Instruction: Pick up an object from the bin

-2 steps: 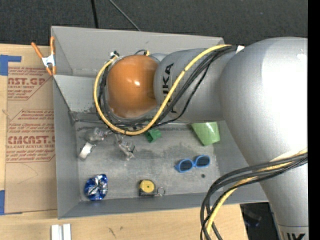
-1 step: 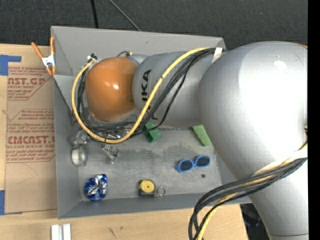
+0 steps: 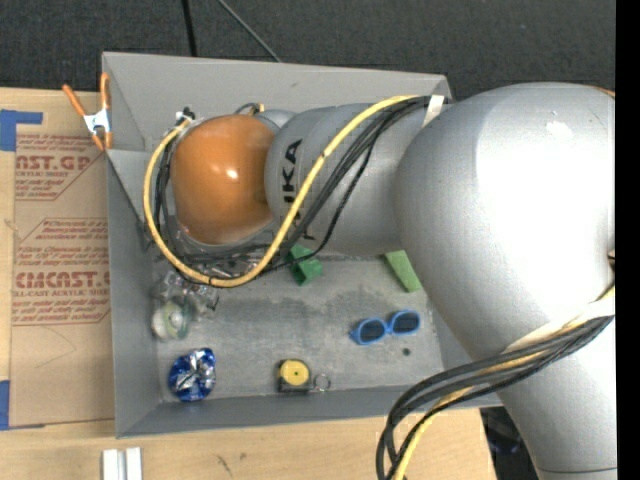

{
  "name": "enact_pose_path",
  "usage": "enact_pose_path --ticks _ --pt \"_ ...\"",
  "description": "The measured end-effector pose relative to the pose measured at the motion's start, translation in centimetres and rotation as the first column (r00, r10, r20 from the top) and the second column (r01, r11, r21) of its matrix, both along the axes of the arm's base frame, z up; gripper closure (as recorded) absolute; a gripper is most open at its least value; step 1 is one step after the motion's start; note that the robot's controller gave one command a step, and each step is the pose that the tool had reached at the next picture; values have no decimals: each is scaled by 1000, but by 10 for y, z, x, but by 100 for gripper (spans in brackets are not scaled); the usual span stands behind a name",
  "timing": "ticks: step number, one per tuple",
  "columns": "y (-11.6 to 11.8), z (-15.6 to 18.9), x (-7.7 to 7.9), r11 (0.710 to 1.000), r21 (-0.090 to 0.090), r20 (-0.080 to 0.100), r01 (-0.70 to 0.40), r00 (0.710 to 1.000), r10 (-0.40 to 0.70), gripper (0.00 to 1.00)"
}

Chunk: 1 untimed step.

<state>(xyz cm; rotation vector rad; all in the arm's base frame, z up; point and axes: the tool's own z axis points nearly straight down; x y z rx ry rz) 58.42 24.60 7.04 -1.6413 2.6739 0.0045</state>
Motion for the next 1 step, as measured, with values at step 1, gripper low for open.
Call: enact_pose_path --ticks 1 --pt "-10 132 -9 1000 1 8 27 1000 -27 100"
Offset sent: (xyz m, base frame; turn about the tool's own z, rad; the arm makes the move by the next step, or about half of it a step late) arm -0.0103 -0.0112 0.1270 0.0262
